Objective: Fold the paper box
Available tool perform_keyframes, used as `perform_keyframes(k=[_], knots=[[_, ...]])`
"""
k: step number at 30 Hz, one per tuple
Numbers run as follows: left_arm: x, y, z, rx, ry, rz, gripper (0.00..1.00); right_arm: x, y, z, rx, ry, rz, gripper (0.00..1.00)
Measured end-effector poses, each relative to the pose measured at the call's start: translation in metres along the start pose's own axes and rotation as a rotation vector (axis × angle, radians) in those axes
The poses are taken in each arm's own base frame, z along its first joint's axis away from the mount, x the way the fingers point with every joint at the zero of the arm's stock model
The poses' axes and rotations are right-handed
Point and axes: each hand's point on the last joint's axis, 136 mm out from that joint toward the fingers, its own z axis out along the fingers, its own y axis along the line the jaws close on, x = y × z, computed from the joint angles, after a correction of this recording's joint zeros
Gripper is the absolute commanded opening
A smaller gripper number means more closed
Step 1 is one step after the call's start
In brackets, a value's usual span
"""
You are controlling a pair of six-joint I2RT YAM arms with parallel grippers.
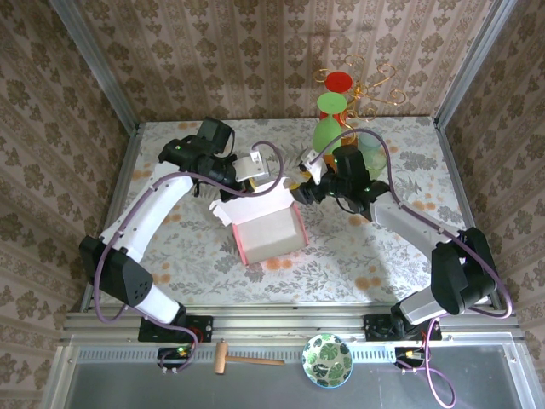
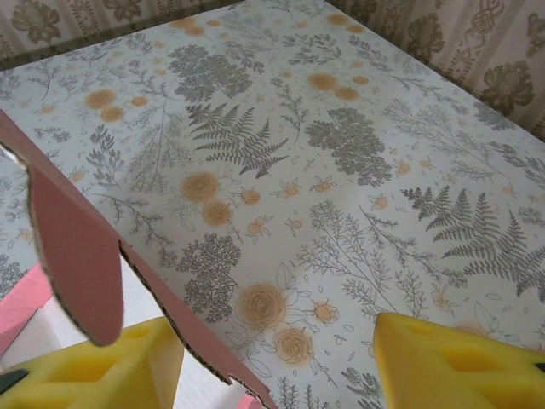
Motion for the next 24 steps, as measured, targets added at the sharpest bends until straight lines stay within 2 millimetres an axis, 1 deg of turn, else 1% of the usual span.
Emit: perform_keyframes(k=[3, 8, 11, 13, 15, 16, 17, 18, 20, 22, 24], knots=[[0.000, 0.000, 0.000, 0.000, 0.000, 0.002, 0.00, 0.005, 0.005, 0.002, -0.022, 0.021, -0.011, 0.52], [0.000, 0.000, 0.000, 0.000, -0.001, 0.005, 0.00, 0.010, 0.011, 0.005, -0.046, 0.046, -0.021, 0.40], [-0.001, 0.000, 0.000, -0.002, -0.002, 0.007, 0.00, 0.009, 0.014, 0.005, -0.057, 0.050, -0.025, 0.30], [-0.002, 0.001, 0.000, -0.006, -0.005, 0.011, 0.01, 0.007, 0.016, 0.005, -0.063, 0.050, -0.032, 0.19], [-0.004, 0.003, 0.001, -0.016, -0.010, 0.008, 0.17, 0.006, 0.019, 0.006, -0.069, 0.051, -0.041, 0.05], [-0.006, 0.004, 0.001, -0.023, -0.014, 0.007, 0.26, 0.005, 0.020, 0.006, -0.072, 0.051, -0.051, 0.00], [-0.007, 0.007, 0.001, -0.034, -0.022, -0.004, 0.34, 0.006, 0.021, 0.006, -0.077, 0.056, -0.049, 0.00], [-0.008, 0.010, 0.002, -0.047, -0.029, -0.018, 0.40, 0.007, 0.021, 0.007, -0.079, 0.060, -0.051, 0.00], [-0.008, 0.015, 0.005, -0.074, -0.044, -0.064, 0.44, 0.008, 0.022, 0.008, -0.083, 0.066, -0.053, 0.00], [-0.002, 0.019, 0.007, -0.095, -0.061, -0.138, 0.46, 0.010, 0.022, 0.008, -0.082, 0.070, -0.051, 0.00], [0.009, 0.027, 0.002, -0.130, -0.091, -0.252, 0.46, 0.012, 0.022, 0.008, -0.084, 0.074, -0.049, 0.00]])
